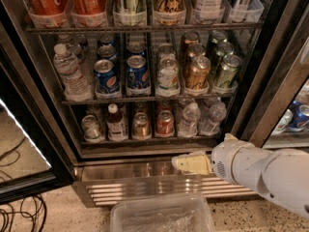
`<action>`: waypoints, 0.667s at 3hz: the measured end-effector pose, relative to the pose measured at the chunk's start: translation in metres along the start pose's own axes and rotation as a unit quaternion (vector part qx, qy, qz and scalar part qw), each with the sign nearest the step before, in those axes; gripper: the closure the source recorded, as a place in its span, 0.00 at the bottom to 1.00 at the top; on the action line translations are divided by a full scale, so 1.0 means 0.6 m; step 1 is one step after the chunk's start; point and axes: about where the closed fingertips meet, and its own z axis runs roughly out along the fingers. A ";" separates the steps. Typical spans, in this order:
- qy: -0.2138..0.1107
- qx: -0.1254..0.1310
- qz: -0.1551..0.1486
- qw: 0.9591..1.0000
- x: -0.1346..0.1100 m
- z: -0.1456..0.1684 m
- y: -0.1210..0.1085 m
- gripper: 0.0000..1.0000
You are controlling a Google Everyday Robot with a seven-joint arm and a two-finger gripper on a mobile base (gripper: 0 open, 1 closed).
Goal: Pick water bottle from bottom shelf of fridge
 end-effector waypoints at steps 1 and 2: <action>-0.052 0.033 0.031 0.998 -0.002 0.024 -0.021 0.00; -0.072 0.052 0.033 0.996 -0.016 0.023 -0.027 0.00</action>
Offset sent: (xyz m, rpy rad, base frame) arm 0.0131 -0.0037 -0.0078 0.0456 -0.0681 -0.0762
